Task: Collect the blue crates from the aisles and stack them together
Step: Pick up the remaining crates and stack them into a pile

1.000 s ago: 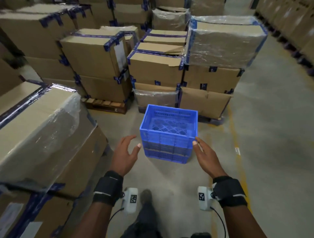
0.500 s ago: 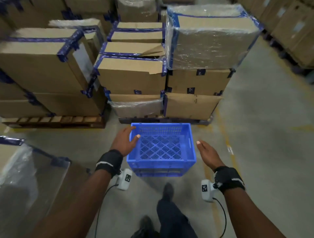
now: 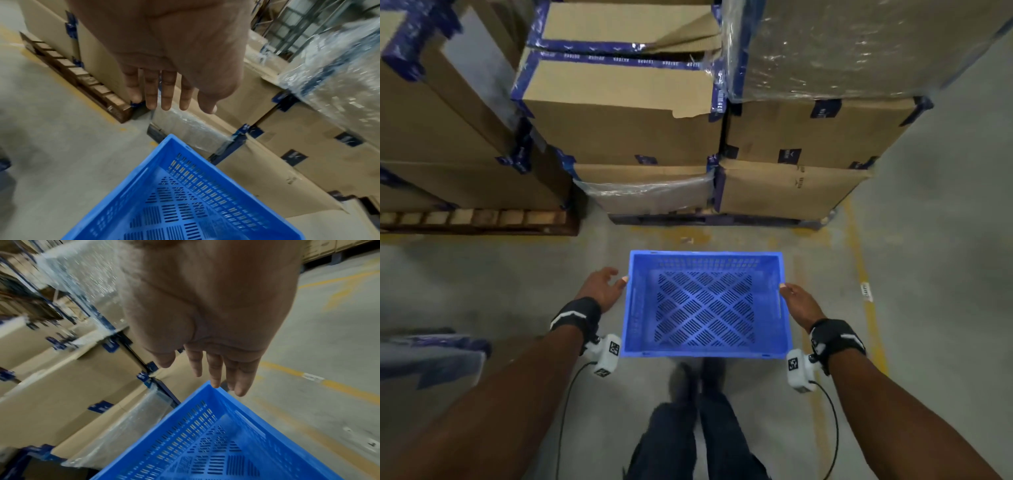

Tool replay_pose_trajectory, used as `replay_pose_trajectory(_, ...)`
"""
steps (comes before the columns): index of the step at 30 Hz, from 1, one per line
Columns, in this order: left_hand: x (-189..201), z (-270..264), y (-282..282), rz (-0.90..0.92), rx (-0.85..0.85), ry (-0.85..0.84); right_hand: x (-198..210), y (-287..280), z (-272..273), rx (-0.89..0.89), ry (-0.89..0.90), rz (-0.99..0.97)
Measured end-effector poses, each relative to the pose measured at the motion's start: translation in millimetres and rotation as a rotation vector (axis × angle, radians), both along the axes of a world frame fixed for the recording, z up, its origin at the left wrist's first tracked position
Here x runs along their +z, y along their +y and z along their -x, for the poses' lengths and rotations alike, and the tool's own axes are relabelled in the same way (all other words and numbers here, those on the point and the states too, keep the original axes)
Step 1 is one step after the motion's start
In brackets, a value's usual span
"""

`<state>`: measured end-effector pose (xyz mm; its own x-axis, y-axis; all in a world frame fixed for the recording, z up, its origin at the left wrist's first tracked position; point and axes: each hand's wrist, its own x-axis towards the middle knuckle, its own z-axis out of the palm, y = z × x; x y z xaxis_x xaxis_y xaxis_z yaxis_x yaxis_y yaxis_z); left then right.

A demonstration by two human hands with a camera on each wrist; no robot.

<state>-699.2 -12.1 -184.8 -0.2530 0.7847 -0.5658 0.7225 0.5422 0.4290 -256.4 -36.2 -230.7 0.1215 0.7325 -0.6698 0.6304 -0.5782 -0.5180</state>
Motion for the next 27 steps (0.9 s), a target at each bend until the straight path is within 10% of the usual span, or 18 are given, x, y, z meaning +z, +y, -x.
replay_pose_trajectory(18, -218, 14, 55, 0.377, 0.243, -0.033, -185, 57, -20, -0.351, -0.189, 0.164)
replay_pose_trajectory(23, -272, 44, 37, 0.344, 0.499, -0.411, -200, 54, -37, -0.685, 0.151, 0.197)
replay_pose_trajectory(27, -235, 18, 39, 0.423, 0.673, -0.653, -195, 52, -41, -0.684, 0.396, 0.396)
